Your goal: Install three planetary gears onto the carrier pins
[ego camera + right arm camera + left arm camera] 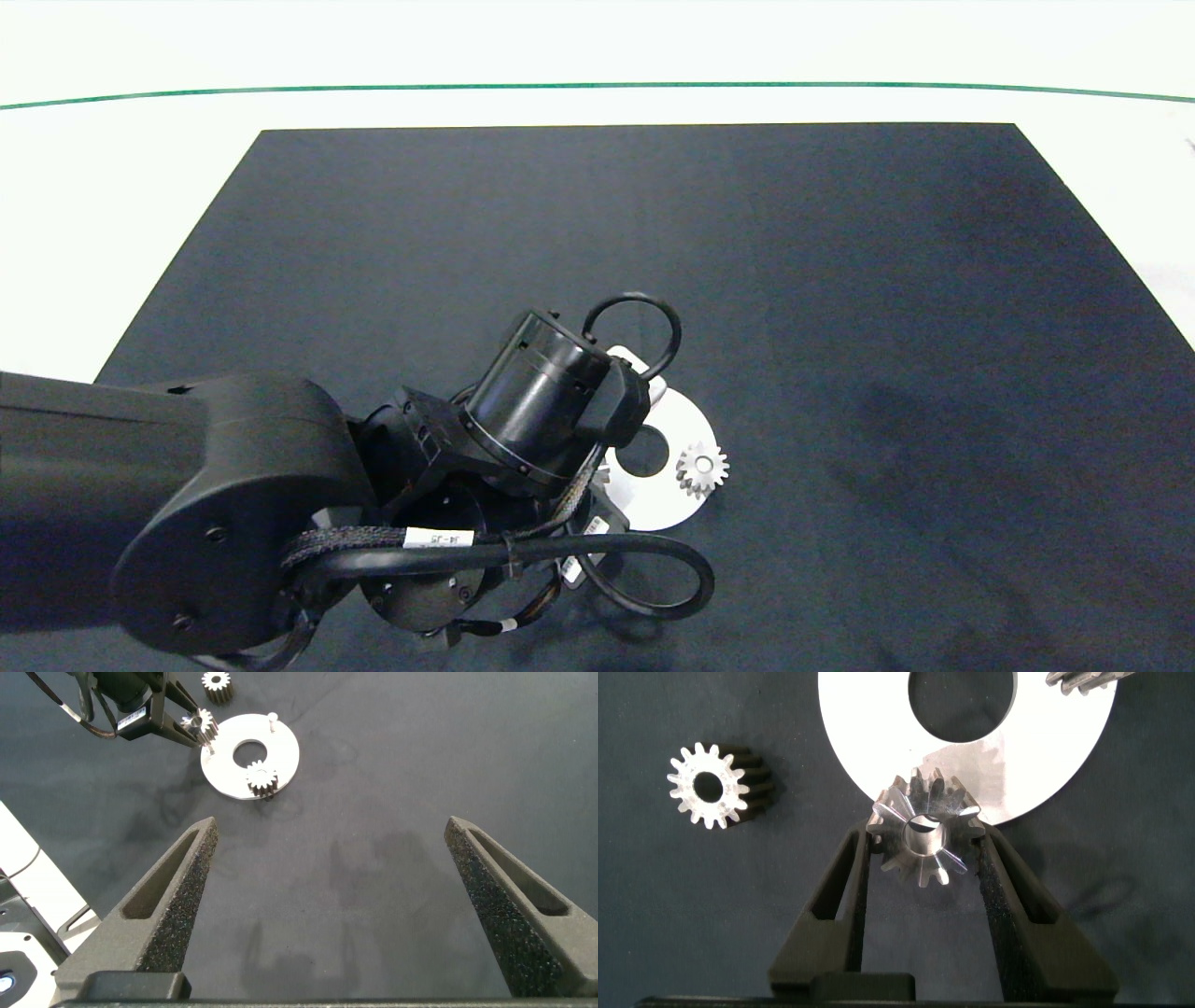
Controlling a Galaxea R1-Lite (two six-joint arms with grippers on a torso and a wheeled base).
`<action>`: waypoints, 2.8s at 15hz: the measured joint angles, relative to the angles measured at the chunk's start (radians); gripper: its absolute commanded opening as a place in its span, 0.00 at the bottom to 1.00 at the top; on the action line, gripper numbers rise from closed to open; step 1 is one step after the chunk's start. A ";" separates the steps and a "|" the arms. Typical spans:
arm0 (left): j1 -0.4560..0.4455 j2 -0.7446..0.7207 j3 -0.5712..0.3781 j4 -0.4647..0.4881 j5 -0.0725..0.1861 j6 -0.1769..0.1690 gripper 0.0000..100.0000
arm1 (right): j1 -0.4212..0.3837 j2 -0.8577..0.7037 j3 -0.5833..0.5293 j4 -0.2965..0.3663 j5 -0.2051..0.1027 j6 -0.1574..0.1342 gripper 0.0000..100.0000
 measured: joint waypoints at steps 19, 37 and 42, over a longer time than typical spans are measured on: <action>-0.001 -0.021 -0.006 0.003 0.003 0.024 0.00 | 0.000 0.000 0.001 0.000 0.000 0.000 1.00; -0.003 -0.007 0.007 -0.005 0.003 0.013 0.00 | 0.000 0.000 0.002 0.000 0.000 -0.001 1.00; -0.014 0.006 -0.003 -0.005 0.003 0.012 0.00 | 0.000 0.000 0.003 0.000 0.000 -0.001 1.00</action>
